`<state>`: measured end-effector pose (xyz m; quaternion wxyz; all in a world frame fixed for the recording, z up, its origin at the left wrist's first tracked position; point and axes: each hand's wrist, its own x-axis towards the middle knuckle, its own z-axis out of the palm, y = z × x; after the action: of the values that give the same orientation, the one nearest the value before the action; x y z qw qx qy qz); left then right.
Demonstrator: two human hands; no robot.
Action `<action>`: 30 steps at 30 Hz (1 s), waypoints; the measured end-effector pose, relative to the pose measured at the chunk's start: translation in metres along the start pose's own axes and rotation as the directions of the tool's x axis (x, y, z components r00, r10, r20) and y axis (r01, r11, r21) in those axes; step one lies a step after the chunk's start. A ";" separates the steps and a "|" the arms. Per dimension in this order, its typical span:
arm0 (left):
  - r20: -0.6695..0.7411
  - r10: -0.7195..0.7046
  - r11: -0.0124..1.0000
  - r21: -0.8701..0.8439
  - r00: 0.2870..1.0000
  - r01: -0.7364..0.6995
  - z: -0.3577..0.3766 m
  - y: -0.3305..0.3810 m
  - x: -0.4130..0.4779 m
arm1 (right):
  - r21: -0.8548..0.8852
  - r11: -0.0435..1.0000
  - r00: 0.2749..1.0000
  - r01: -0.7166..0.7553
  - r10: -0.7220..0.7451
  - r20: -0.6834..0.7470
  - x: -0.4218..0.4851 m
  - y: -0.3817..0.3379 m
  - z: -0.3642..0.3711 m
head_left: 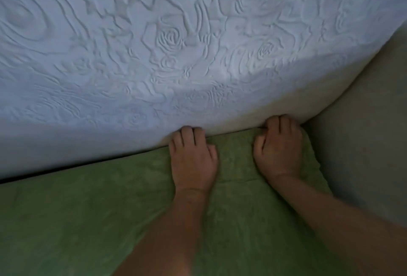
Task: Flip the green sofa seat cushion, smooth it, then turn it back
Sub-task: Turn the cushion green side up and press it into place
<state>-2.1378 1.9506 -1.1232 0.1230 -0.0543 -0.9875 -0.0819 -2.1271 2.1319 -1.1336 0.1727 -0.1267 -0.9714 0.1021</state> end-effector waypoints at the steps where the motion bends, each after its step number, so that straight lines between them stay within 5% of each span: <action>1: -0.015 0.011 1.000 -0.017 1.000 -0.011 0.001 0.000 0.001 | 0.015 1.000 1.000 -0.001 0.001 -0.014 -0.001 0.000 0.002; 16: 0.047 0.018 0.997 -0.069 0.999 -0.015 -0.015 0.000 0.002 | -0.006 1.000 0.999 0.026 -0.026 -0.018 -0.004 -0.001 -0.004; 23: 0.448 0.152 0.987 -0.113 0.881 -0.113 -0.126 -0.070 -0.064 | -0.041 0.999 0.953 0.022 -0.009 0.303 -0.047 -0.020 -0.084; 28: 0.588 -0.094 0.995 0.088 0.804 0.052 -0.222 -0.159 -0.125 | -0.139 0.985 0.741 -0.102 0.168 0.650 -0.117 -0.090 -0.146; 30: 0.537 -0.241 0.970 0.153 0.808 0.188 -0.261 -0.209 -0.135 | -0.091 0.996 0.740 0.020 0.046 0.671 -0.128 -0.149 -0.171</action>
<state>-1.9736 1.6882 -0.9381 -0.1746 0.0421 -0.9833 -0.0304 -1.9801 1.9809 -0.9801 -0.1957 -0.0961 -0.9711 0.0970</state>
